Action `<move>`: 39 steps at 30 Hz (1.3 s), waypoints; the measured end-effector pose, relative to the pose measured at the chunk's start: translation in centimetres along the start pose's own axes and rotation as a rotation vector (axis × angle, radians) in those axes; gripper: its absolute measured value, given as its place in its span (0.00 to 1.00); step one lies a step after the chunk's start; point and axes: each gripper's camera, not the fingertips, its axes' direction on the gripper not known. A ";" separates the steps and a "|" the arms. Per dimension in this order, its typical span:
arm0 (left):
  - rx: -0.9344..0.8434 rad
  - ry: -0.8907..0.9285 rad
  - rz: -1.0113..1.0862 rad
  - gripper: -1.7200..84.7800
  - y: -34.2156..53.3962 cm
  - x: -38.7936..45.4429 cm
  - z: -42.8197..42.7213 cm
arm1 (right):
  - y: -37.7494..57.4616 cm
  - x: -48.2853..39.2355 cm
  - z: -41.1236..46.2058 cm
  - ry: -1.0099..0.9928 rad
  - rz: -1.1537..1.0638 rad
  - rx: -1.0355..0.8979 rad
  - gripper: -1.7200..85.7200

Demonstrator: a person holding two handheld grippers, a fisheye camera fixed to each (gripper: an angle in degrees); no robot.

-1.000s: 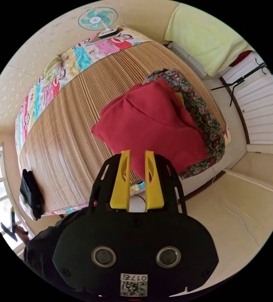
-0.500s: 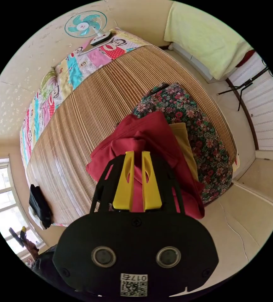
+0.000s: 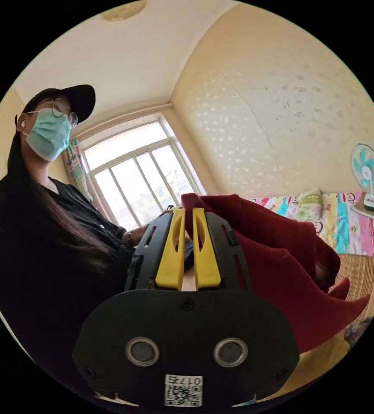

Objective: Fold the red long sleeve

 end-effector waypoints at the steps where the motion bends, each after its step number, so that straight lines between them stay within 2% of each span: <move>1: 0.000 0.019 -0.001 0.26 -0.2 0.2 0.0 | -0.4 -1.0 0.9 -0.038 -0.044 -0.023 0.06; 3: 0.000 0.079 -0.004 0.27 -0.4 0.7 -0.4 | -1.2 -4.4 5.7 -0.125 -0.157 -0.152 0.06; 5: -0.039 0.121 -0.005 0.26 -0.2 0.8 -0.4 | -0.8 -6.2 10.0 -0.138 -0.170 -0.239 0.06; 7: -0.080 -0.002 -0.093 0.21 0.7 0.0 -1.0 | 0.2 -7.0 13.7 -0.132 -0.119 -0.287 0.06; 8: -0.067 -0.121 -0.149 0.14 1.8 -0.6 -2.3 | 0.9 -7.2 15.4 -0.143 -0.072 -0.299 0.06; 9: -0.039 -0.154 -0.150 0.11 3.0 -1.0 -3.9 | 1.4 -7.4 16.5 -0.153 -0.020 -0.300 0.06; 11: 0.014 -0.084 -0.141 0.07 5.2 -1.3 -6.7 | 2.0 -8.4 17.1 -0.170 0.003 -0.288 0.06; 14: 0.106 0.097 -0.012 0.04 8.4 0.2 -11.3 | 2.2 -11.1 16.6 -0.140 -0.118 -0.303 0.08; 16: 0.132 0.199 0.134 0.04 10.1 2.6 -13.5 | 2.0 -11.5 15.8 -0.110 -0.164 -0.334 0.09; 18: 0.135 0.322 0.367 0.03 12.3 6.9 -15.9 | 1.7 -10.0 14.4 -0.005 -0.147 -0.369 0.09; 22: 0.136 0.354 0.517 0.03 15.2 12.7 -17.9 | 1.1 -5.5 11.3 0.068 -0.056 -0.279 0.09; 25: 0.100 0.281 0.613 0.02 17.6 17.4 -18.6 | 0.9 -0.8 10.7 0.128 0.022 -0.217 0.16; 28: 0.021 0.222 0.737 0.02 20.3 22.4 -18.3 | 0.5 3.3 13.6 0.083 0.062 -0.224 0.20; 32: -0.062 0.176 0.873 0.02 24.0 28.2 -17.9 | 0.4 7.4 22.9 -0.109 0.104 -0.384 0.22; 34: -0.097 0.172 0.928 0.02 25.5 30.1 -18.0 | 0.3 8.5 27.0 -0.298 0.121 -0.476 0.21; 36: -0.106 0.211 0.916 0.02 26.4 31.1 -18.3 | 0.5 9.2 31.6 -0.732 0.182 -0.566 0.19; 39: -0.082 0.352 0.852 0.02 26.9 30.7 -19.7 | 2.1 9.5 34.4 -1.131 0.263 -0.569 0.14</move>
